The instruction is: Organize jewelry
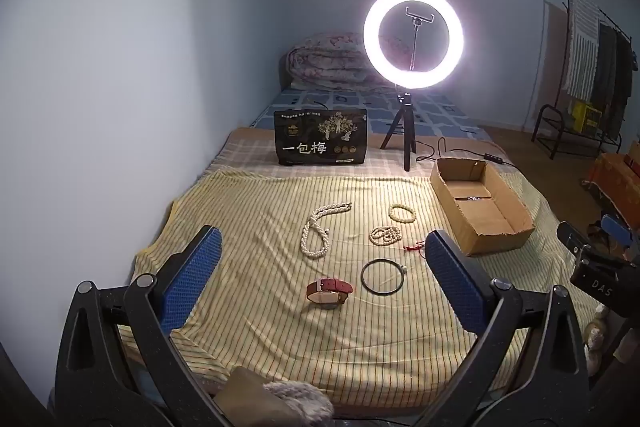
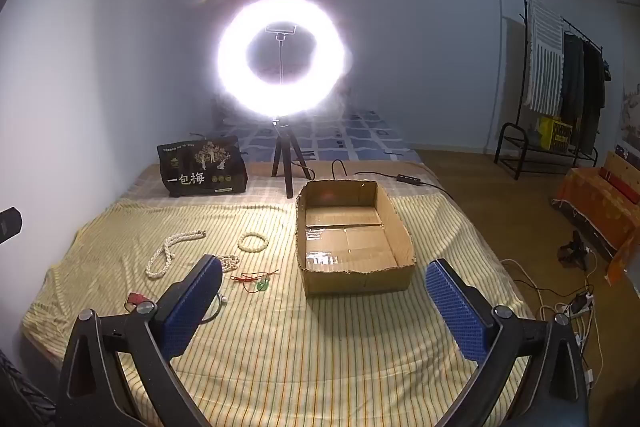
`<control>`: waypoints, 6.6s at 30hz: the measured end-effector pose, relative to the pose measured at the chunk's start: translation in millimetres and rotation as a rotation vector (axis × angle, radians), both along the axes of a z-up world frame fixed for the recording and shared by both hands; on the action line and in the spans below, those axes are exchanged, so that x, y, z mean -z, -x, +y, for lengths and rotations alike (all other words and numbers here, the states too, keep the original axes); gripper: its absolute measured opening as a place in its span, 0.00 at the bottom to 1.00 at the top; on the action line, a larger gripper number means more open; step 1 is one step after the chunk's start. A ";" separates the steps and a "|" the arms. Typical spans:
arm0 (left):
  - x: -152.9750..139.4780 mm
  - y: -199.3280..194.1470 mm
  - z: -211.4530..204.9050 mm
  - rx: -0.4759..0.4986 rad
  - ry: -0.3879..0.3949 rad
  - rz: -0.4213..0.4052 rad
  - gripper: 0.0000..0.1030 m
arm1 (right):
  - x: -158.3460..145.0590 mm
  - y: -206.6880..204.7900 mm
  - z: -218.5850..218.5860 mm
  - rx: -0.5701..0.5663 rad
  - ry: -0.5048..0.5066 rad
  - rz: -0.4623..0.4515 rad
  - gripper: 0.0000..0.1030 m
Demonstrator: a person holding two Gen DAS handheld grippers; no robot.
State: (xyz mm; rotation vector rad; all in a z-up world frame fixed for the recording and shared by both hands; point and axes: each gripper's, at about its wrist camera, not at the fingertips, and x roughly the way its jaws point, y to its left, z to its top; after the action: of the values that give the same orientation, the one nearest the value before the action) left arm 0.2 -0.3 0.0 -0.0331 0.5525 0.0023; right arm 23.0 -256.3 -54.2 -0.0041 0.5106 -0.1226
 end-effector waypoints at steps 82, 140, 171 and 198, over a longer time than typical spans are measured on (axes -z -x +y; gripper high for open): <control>13.3 -24.0 -10.9 0.056 -0.025 -0.044 1.00 | 0.9 -10.6 9.9 -0.001 0.033 0.000 1.00; 152.0 -229.5 78.6 0.039 0.213 0.609 0.40 | 134.6 -177.8 61.0 -0.378 -0.130 0.606 0.67; 227.2 -284.8 73.6 -0.030 0.280 0.790 0.18 | 202.5 -208.5 69.8 -0.395 -0.369 0.845 0.25; 142.8 -279.3 86.6 -0.016 0.406 0.562 0.05 | 150.9 -204.7 95.7 -0.478 -0.366 0.700 0.01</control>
State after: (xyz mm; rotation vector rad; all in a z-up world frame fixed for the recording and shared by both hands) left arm 279.5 86.2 -142.8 -0.4433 1.1078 -0.0878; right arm 227.7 -160.7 -205.1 0.1933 1.2087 0.4594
